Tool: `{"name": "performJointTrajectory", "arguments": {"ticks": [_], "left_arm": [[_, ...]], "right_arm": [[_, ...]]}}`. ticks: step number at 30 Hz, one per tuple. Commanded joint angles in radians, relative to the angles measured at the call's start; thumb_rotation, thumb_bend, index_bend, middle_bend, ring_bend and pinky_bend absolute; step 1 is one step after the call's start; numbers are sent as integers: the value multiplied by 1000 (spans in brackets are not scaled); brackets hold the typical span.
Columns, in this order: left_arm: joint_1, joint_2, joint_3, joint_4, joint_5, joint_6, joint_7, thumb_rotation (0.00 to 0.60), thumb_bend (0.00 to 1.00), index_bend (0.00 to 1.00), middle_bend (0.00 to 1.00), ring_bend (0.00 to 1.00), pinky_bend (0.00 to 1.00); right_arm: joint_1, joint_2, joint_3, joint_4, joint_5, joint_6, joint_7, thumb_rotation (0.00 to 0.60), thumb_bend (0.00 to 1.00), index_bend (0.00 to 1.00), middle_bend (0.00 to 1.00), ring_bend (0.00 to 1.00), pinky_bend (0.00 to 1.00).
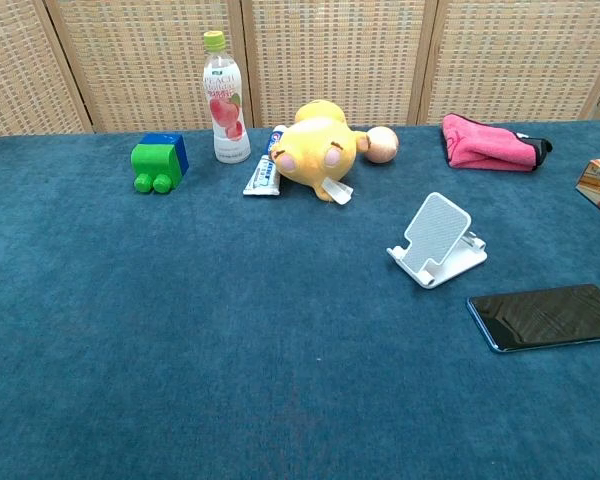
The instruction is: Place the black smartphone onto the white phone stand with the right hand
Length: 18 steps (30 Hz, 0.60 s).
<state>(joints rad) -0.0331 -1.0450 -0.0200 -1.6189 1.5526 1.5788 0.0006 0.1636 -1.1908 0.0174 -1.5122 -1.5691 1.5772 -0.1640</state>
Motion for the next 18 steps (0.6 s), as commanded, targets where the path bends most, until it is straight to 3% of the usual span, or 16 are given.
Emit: {"name": "performJointTrajectory", "arguments": {"ticks": [1,8,16,18], "left_arm": [[-1,5,3,-3,2,-6,-7,600,0,0,0,0,0],[-4,11,9,-6,8,-19,-13,600,0,0,0,0,0],[-17,10,-5,-10,-17,-43,-4,600,0,0,0,0,0],[-22,8,-7,-14,-26,-56,7,600,0,0,0,0,0]], "right_arm": [[-4,-6,7,-1,6,-1,-2,600,0,0,0,0,0],[21,9,-11,9,-8,-85,91,600,0,0,0,0,0],[196,34,-56,87,-53,-425,263,600,0,104,68,0,13],[243,18,-57,128,-55,-505,252,600,0,144,89,0,23]]}}
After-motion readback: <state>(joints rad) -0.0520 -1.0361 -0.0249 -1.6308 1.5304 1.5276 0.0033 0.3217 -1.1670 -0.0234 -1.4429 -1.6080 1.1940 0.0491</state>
